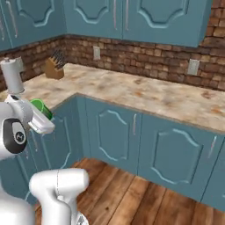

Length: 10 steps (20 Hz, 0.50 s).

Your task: Move the cup from next to the sink to the open cabinet. Then, move the bowl with the bell pepper to the fridge to clear the area for faucet cleaning.

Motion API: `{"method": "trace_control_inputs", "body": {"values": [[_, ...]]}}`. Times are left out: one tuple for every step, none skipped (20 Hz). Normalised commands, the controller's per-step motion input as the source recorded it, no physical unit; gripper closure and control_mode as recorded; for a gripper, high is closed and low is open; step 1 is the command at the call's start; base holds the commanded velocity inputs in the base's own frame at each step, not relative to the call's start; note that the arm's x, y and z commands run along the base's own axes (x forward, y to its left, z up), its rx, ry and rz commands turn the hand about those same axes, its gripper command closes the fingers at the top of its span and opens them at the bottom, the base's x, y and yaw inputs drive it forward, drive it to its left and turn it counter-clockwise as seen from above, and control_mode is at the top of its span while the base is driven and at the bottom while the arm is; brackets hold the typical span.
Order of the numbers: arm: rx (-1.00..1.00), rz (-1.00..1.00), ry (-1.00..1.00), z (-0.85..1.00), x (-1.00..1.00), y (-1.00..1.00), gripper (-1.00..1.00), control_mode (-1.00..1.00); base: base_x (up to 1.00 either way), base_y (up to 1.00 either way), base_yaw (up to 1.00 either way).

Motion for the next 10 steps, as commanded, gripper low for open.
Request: {"method": "trace_control_inputs", "body": {"values": [[0.0,0.0,0.0,0.0,0.0,0.0,1.0,1.0,0.57,-0.48,-0.67],[0.0,0.0,0.0,0.0,0.0,0.0,1.0,1.0,0.56,-0.48,-0.67],[0.0,0.0,0.0,0.0,0.0,0.0,1.0,1.0,0.51,-0.47,-0.68],[0.0,0.0,0.0,0.0,0.0,0.0,1.0,1.0,0.49,-0.46,-0.69],[0.0,0.0,0.0,0.0,0.0,0.0,1.0,1.0,0.49,-0.46,-0.7],[0.0,0.0,0.0,0.0,0.0,0.0,1.0,1.0,0.46,-0.48,-0.73],[0.0,0.0,0.0,0.0,0.0,0.0,1.0,1.0,0.37,-0.49,-0.75],[0.0,0.0,0.0,0.0,0.0,0.0,1.0,1.0,0.26,-0.46,-0.77],[0.0,0.0,0.0,0.0,0.0,0.0,1.0,1.0,0.15,-0.44,-0.8],[0.0,0.0,0.0,0.0,0.0,0.0,1.0,1.0,0.03,-0.44,-0.84]]}}
